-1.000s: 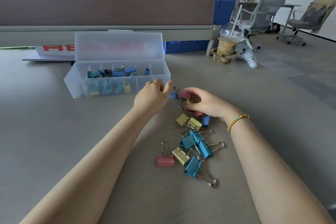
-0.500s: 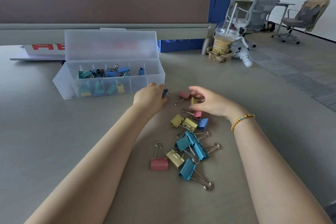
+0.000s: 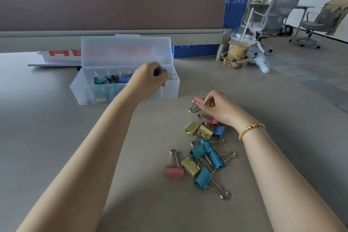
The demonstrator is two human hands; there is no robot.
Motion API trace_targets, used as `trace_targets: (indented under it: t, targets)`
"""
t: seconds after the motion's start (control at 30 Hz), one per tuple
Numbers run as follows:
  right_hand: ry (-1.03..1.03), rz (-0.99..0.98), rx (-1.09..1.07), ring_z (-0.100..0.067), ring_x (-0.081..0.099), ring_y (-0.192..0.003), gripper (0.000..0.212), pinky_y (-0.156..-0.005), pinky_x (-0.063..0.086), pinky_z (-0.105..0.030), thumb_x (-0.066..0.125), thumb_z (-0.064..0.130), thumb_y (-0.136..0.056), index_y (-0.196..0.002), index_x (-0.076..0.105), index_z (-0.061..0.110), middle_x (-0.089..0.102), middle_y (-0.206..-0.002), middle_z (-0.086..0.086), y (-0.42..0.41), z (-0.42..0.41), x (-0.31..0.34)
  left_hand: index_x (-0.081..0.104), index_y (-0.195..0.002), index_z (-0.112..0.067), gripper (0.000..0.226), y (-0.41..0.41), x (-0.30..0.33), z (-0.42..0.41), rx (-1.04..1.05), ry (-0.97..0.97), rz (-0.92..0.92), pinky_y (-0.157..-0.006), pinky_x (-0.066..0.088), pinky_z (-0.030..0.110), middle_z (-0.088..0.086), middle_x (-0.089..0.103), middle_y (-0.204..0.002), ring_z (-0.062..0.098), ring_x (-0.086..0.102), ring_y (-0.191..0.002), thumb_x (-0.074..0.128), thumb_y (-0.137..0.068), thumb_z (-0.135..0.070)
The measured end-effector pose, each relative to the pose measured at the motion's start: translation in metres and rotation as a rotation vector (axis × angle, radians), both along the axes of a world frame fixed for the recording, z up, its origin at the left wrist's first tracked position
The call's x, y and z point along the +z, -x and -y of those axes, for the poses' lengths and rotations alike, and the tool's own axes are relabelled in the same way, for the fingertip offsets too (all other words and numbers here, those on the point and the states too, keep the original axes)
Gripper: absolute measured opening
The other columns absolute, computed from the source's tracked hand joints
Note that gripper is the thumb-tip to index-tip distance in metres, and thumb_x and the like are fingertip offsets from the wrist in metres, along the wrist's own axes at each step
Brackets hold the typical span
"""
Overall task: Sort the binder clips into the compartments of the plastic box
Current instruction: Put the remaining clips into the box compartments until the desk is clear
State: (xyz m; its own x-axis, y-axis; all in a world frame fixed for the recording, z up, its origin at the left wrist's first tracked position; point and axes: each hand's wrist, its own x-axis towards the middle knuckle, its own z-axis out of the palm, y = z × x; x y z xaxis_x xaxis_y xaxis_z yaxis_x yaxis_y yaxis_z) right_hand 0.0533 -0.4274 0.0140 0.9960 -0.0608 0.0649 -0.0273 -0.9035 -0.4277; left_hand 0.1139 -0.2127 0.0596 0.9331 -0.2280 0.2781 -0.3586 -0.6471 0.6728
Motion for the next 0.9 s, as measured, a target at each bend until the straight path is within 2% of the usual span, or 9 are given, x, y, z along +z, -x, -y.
trace_targets:
  t: [0.07, 0.17, 0.37, 0.43, 0.5, 0.57, 0.67, 0.73, 0.9]
  targets:
    - [-0.052, 0.079, -0.013, -0.01, 0.053, -0.079, 0.038, -0.052, 0.038, -0.016, 0.051, 0.047, -0.09, -0.11, 0.046, 0.015, 0.052, -0.103, 0.0, 0.0, -0.004, 0.0, 0.051, -0.074, -0.012, 0.022, -0.009, 0.007, -0.008, 0.076, 0.06, 0.04, -0.048, 0.033, 0.023, -0.004, 0.062, -0.072, 0.011, 0.045, -0.054, 0.043, -0.093, -0.02]
    - [-0.211, 0.243, -0.021, -0.011, 0.048, -0.098, 0.034, -0.069, 0.038, -0.019, 0.056, 0.044, -0.088, -0.106, 0.052, 0.015, 0.048, -0.108, 0.0, -0.006, -0.009, 0.003, 0.053, -0.078, -0.008, 0.019, -0.029, 0.018, -0.013, 0.143, 0.094, 0.061, -0.047, 0.031, 0.021, -0.003, 0.058, -0.065, 0.013, 0.04, -0.048, 0.042, -0.091, -0.017]
    - [-0.656, 0.315, -0.084, -0.001, 0.05, -0.066, 0.032, -0.047, 0.039, -0.003, 0.046, 0.039, -0.095, -0.115, 0.049, 0.014, 0.054, -0.08, 0.006, -0.033, -0.043, 0.032, 0.044, -0.064, -0.001, 0.034, -0.069, 0.024, -0.004, 0.159, -0.493, -0.175, -0.046, 0.024, 0.026, 0.008, 0.037, -0.06, 0.018, 0.032, -0.051, 0.049, -0.091, -0.021]
    - [-0.598, 0.294, -0.064, -0.005, 0.052, -0.071, 0.033, -0.051, 0.04, -0.01, 0.041, 0.04, -0.097, -0.121, 0.048, 0.017, 0.055, -0.085, 0.006, -0.051, -0.059, 0.04, 0.045, -0.061, -0.002, 0.04, -0.075, 0.024, 0.001, 0.153, -0.575, -0.164, -0.049, 0.028, 0.026, 0.009, 0.041, -0.062, 0.021, 0.038, -0.054, 0.047, -0.093, -0.027]
    - [-0.568, 0.298, -0.042, -0.012, 0.053, -0.076, 0.028, -0.056, 0.038, -0.017, 0.04, 0.038, -0.098, -0.103, 0.055, 0.015, 0.056, -0.082, 0.004, -0.071, -0.074, 0.045, 0.058, -0.093, 0.006, 0.045, -0.077, 0.027, 0.005, 0.144, -0.557, -0.187, -0.065, 0.038, 0.029, 0.02, 0.057, -0.087, 0.033, 0.054, -0.077, 0.037, -0.098, -0.033]
    - [-0.587, 0.277, -0.034, -0.016, 0.055, -0.077, 0.029, -0.061, 0.042, -0.025, 0.041, 0.036, -0.097, -0.086, 0.055, 0.013, 0.063, -0.084, -0.006, -0.093, -0.088, 0.046, 0.049, -0.122, 0.007, 0.048, -0.081, 0.028, 0.002, 0.153, -0.422, -0.304, -0.076, 0.039, 0.031, 0.031, 0.053, -0.117, 0.038, 0.058, -0.1, 0.025, -0.1, -0.029]
    - [-0.571, 0.241, -0.049, -0.019, 0.056, -0.074, 0.032, -0.068, 0.045, -0.031, 0.044, 0.037, -0.095, -0.075, 0.053, 0.014, 0.068, -0.09, -0.016, -0.122, -0.104, 0.042, 0.05, -0.089, -0.001, 0.026, -0.092, 0.025, -0.013, 0.123, -0.239, -0.371, -0.066, 0.038, 0.027, 0.024, 0.051, -0.094, 0.025, 0.053, -0.062, 0.03, -0.097, -0.015]
    - [-0.463, 0.183, -0.042, -0.02, 0.051, -0.066, 0.037, -0.065, 0.041, -0.029, 0.045, 0.04, -0.094, -0.074, 0.056, 0.011, 0.061, -0.071, -0.01, -0.135, -0.113, 0.039, 0.049, -0.077, -0.007, 0.023, -0.099, 0.023, -0.022, 0.123, -0.162, -0.347, -0.068, 0.043, 0.029, 0.019, 0.053, -0.09, 0.019, 0.051, -0.057, 0.036, -0.097, -0.01]
    - [-0.013, 0.161, -0.058, -0.027, 0.05, -0.073, 0.044, -0.064, 0.032, -0.027, 0.039, 0.039, -0.096, -0.061, 0.049, 0.014, 0.049, -0.062, -0.003, -0.134, -0.118, 0.036, 0.067, -0.096, 0.006, 0.021, -0.106, 0.015, -0.031, 0.118, -0.175, -0.231, -0.068, 0.049, 0.03, 0.02, 0.061, -0.084, 0.028, 0.054, -0.069, 0.051, -0.09, -0.006]
